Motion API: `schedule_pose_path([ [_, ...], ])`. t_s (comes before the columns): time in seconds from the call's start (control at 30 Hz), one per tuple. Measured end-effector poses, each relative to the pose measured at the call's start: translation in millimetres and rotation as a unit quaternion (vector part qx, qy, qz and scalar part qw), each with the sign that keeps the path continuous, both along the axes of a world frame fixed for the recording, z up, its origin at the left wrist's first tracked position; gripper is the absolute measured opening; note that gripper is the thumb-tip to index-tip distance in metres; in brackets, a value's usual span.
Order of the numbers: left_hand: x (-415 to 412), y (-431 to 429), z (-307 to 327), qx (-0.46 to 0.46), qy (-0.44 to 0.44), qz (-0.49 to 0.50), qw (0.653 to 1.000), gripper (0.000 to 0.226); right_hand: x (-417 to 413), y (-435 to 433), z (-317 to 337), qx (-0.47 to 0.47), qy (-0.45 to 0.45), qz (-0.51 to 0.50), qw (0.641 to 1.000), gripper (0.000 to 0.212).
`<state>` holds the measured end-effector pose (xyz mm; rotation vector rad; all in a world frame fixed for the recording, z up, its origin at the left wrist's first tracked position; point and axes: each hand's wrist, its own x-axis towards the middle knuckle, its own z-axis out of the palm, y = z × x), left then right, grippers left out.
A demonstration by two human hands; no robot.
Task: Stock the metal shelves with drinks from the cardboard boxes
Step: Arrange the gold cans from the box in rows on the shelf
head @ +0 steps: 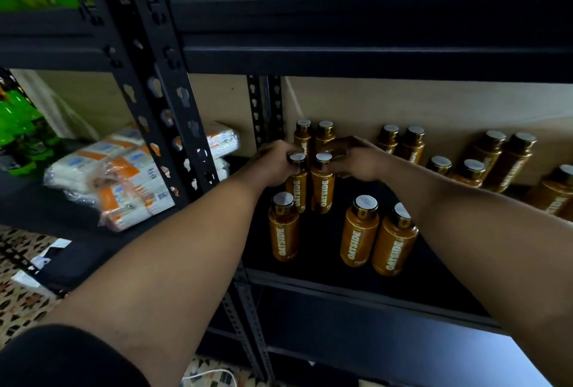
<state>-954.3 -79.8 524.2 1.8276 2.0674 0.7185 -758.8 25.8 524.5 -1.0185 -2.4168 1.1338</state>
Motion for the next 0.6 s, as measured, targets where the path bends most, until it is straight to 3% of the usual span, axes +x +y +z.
schedule_pose_path([
  [0.23,-2.2,1.3,-6.8,-0.002,-0.021,0.019,1.0,0.043,-1.5,2.9,-3.3,0.005,0.007,-0.002,1.0,0.046],
  [0.6,-3.8,-2.9,-4.9,0.012,-0.035,0.025,0.999,0.031,-9.2,0.9,-3.0,-0.001,0.012,-0.012,1.0,0.05],
])
